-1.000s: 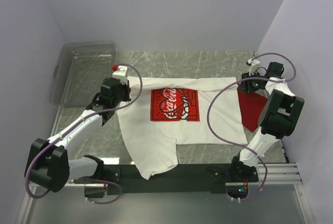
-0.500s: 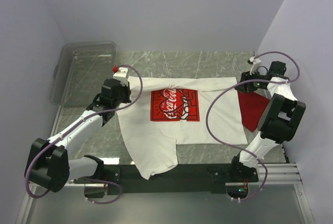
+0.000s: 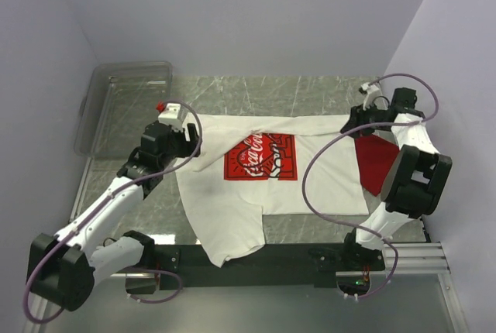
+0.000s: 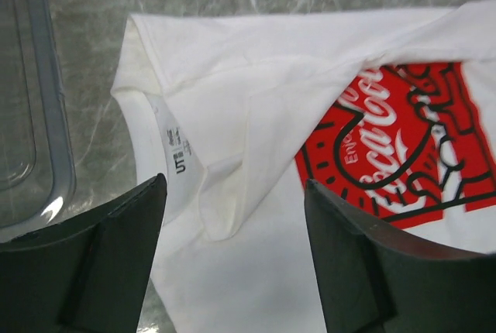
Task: Fold and stack the t-shirts
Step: Fold the tshirt
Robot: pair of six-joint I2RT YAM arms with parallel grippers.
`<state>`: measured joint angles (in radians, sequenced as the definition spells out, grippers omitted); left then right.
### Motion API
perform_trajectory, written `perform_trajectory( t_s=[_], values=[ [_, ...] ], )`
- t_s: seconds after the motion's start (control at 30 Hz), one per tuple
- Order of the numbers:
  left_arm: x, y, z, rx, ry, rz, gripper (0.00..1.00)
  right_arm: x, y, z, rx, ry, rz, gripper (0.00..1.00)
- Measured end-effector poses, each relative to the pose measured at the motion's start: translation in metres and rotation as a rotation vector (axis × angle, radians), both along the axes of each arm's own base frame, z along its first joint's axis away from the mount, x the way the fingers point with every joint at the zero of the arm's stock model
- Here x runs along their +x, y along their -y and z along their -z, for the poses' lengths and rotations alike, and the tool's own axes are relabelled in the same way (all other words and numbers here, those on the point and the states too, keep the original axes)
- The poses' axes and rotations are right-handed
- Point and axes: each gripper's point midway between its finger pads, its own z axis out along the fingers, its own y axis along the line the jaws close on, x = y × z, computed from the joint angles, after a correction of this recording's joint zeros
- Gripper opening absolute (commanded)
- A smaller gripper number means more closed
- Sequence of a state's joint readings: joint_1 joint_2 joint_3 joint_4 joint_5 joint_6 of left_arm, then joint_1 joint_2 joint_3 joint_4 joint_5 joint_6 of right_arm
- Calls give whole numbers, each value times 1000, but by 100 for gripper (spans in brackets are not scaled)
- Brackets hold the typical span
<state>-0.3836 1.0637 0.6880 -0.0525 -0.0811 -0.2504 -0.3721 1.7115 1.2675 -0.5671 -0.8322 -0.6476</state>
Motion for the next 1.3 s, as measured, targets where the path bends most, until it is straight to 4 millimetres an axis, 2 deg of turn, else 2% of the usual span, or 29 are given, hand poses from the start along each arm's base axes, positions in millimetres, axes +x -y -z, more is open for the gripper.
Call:
perform_trajectory(
  t_s=[0.1, 0.23, 0.33, 0.43, 0.5, 0.6, 0.7, 0.8, 0.93, 1.07, 1.17, 1.3],
  values=[
    [-2, -2, -22, -62, 51, -13, 77, -2, -32, -10, -6, 18, -77, 57],
    [2, -4, -22, -128, 34, -27, 75, -8, -88, -19, 0, 22, -207, 56],
    [8, 3, 2, -174, -58, -16, 69, -16, -127, -22, 26, -19, -281, 56],
    [10, 16, 27, -190, -167, 20, 65, -10, -150, -35, 70, -43, -310, 54],
    [11, 22, 39, -193, -220, 44, 65, -1, -152, -45, 84, -44, -297, 54],
    [10, 27, 43, -198, -252, 65, 65, 15, -145, -55, 89, -43, -237, 52],
    [14, 31, 41, -201, -261, 77, 65, 22, -132, -53, 90, -74, -150, 50],
    [27, 36, 38, -199, -262, 87, 65, 26, -118, -47, 92, -108, -79, 49],
    [53, 45, 42, -189, -281, 95, 64, 23, -109, -33, 107, -157, -28, 49],
    [79, 53, 59, -164, -326, 104, 63, 10, -111, -13, 127, -222, -9, 49],
    [88, 58, 74, -148, -368, 116, 61, 6, -112, -8, 136, -249, 1, 49],
    [94, 68, 99, -133, -437, 142, 59, 8, -112, -10, 142, -240, 6, 49]
  ],
)
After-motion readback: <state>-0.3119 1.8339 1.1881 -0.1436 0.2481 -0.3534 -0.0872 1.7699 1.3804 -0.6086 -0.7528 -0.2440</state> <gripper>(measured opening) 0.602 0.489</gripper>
